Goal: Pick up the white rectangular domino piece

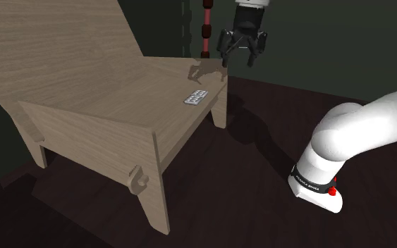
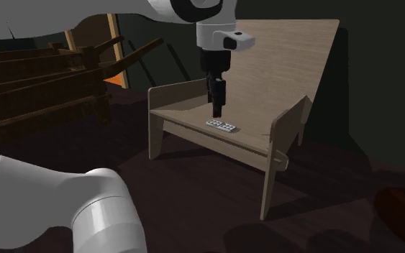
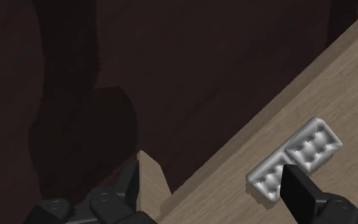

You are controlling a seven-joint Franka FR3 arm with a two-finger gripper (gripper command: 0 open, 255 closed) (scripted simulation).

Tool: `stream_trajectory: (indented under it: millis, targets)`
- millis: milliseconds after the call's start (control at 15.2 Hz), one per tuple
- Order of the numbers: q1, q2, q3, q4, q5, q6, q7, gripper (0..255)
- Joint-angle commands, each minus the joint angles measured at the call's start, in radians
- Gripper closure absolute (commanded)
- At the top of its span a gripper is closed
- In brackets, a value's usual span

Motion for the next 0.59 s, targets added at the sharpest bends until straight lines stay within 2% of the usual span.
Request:
stream_trajectory:
  millis: [0, 264, 528]
  targets:
    - [-0.035, 0.057, 0.075, 0.023, 0.018, 0.017, 0.163, 0]
    - [-0.109, 0.203, 0.213, 0.096, 0.027, 0.05, 0.467, 0]
    - [-0.182, 0.384, 0.334, 0.195, -0.003, 0.075, 0.777, 0]
